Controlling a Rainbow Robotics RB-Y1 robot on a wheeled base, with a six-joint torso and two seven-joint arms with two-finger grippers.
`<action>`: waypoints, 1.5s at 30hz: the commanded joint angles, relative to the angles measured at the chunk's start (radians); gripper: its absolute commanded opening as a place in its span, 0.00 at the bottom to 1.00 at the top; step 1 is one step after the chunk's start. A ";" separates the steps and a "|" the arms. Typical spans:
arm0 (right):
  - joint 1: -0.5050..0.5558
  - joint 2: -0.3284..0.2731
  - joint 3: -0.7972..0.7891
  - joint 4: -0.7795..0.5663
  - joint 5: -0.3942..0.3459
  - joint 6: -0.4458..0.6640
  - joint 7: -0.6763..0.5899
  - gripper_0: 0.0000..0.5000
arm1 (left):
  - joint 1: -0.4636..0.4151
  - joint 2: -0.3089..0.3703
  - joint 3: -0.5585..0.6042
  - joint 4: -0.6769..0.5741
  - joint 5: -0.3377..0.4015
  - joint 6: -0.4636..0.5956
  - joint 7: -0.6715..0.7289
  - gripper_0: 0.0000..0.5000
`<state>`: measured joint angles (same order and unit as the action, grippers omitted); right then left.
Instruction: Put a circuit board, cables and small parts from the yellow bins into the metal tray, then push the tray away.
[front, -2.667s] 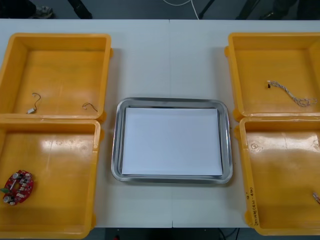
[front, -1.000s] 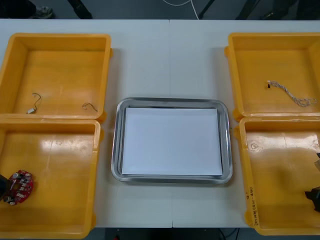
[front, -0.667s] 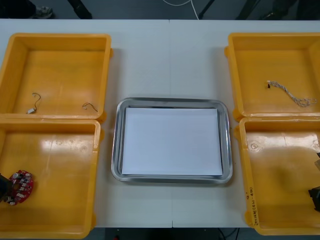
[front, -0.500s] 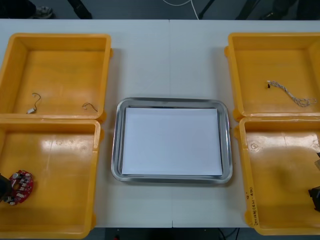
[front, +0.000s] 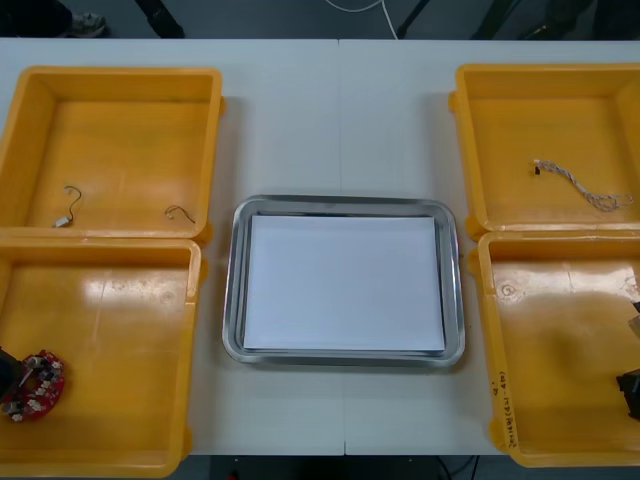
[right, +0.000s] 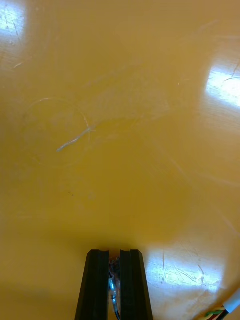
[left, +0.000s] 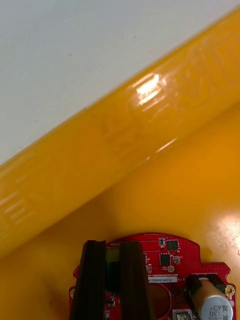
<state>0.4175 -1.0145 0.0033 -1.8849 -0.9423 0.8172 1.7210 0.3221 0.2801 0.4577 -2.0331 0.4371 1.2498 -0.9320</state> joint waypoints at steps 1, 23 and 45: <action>-0.052 0.008 -0.014 0.000 0.013 0.045 -0.006 0.00 | -0.005 -0.007 0.006 -0.033 -0.006 0.060 0.042 0.00; -0.112 0.008 -0.183 -0.163 -0.001 0.442 -0.049 0.00 | -0.167 0.166 0.073 -0.266 0.037 0.514 0.081 0.00; -0.286 0.008 -0.190 -0.336 -0.027 0.698 -0.394 0.00 | -0.314 0.419 -0.034 -0.389 0.339 0.670 0.045 0.00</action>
<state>0.1633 -1.0133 -0.1528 -2.1827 -0.9555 1.5051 1.3835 0.0604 0.6306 0.4711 -2.3750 0.7417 1.9115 -0.9320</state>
